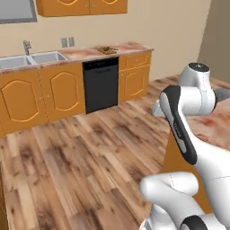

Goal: Retrieve the sausage and cheese from the fridge and place them on the cutting board on the counter.

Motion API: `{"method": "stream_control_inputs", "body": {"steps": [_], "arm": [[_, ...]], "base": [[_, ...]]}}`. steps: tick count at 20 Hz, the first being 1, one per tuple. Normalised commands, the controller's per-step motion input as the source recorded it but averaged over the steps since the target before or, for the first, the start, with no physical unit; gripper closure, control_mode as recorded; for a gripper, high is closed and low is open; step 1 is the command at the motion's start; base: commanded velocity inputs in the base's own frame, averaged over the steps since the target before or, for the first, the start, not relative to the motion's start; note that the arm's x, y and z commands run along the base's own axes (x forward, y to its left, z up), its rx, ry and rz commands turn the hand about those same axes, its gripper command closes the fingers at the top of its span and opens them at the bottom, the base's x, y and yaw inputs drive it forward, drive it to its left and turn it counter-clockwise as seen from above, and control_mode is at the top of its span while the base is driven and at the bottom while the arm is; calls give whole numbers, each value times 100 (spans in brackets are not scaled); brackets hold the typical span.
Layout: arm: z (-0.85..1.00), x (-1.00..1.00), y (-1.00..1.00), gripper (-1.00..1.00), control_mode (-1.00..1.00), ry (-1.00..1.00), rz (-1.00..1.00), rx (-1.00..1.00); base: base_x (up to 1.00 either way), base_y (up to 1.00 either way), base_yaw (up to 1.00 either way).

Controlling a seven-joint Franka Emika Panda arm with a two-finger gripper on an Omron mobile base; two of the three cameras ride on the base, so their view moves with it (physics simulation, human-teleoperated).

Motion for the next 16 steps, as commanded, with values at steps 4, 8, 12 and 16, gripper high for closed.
{"method": "stream_control_inputs", "body": {"steps": [4,8,12,16], "arm": [[0,0,0,100,100,0,0,0],[0,0,0,100,100,0,0,0],[0,0,0,100,100,0,0,0],[0,0,0,100,100,0,0,0]], "base": [[70,59,57],[100,75,24],[100,58,2],[100,18,-4]]}}
